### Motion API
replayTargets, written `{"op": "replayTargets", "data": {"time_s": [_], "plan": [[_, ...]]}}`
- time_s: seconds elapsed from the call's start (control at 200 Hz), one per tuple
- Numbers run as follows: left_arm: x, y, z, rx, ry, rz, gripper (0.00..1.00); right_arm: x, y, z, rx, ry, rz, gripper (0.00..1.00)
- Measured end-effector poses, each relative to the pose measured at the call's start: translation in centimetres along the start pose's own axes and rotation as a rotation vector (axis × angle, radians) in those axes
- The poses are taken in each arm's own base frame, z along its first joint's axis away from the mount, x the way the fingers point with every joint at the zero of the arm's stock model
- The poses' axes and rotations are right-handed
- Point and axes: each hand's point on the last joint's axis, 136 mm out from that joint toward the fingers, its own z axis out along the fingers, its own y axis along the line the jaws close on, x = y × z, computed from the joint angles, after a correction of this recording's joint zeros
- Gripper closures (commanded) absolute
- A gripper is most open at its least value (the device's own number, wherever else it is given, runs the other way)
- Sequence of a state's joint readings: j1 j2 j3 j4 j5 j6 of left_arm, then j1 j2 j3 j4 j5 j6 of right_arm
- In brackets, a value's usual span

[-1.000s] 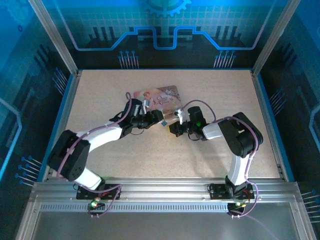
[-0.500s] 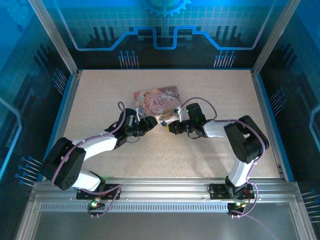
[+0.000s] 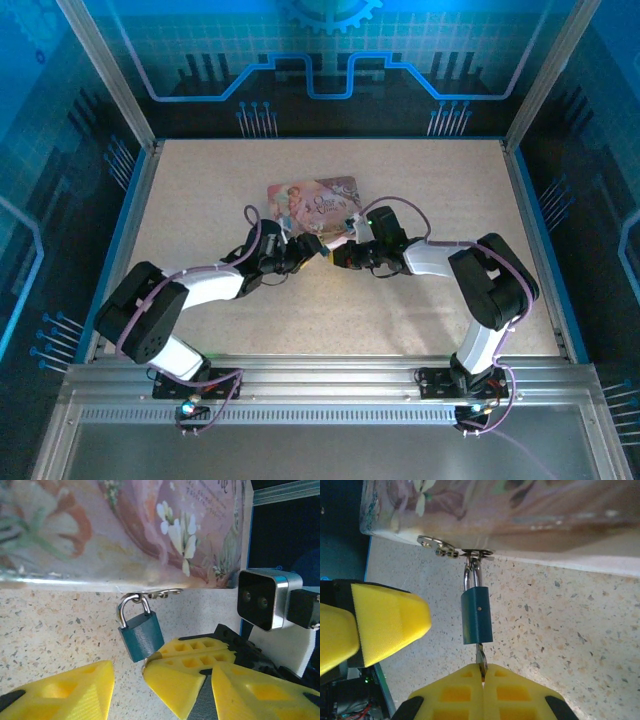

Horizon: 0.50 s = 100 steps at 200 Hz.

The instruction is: Unlock a padlock with a key

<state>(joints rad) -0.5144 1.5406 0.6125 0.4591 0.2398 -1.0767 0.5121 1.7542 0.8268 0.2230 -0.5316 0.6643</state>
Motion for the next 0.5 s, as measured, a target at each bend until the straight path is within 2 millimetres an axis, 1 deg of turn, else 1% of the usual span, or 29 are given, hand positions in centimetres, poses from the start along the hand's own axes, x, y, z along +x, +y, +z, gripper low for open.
{"op": "replayTargets", "data": {"time_s": [0.135,0.245,0.5], "plan": [[0.0,0.6,0.8,-0.001,0.001,-0.036,0.51,0.0,0.1,0.0,-0.002,-0.001,0.037,1.0],[0.0,0.9,1.3,0.0,0.001,-0.063,0.53,0.0,0.3,0.1,-0.006,0.002,0.057,1.0],[-0.5,0.2,2.2,0.063,-0.011,-0.083,0.59,-0.1,0.6,0.2,-0.009,0.0,0.082,1.0]]}}
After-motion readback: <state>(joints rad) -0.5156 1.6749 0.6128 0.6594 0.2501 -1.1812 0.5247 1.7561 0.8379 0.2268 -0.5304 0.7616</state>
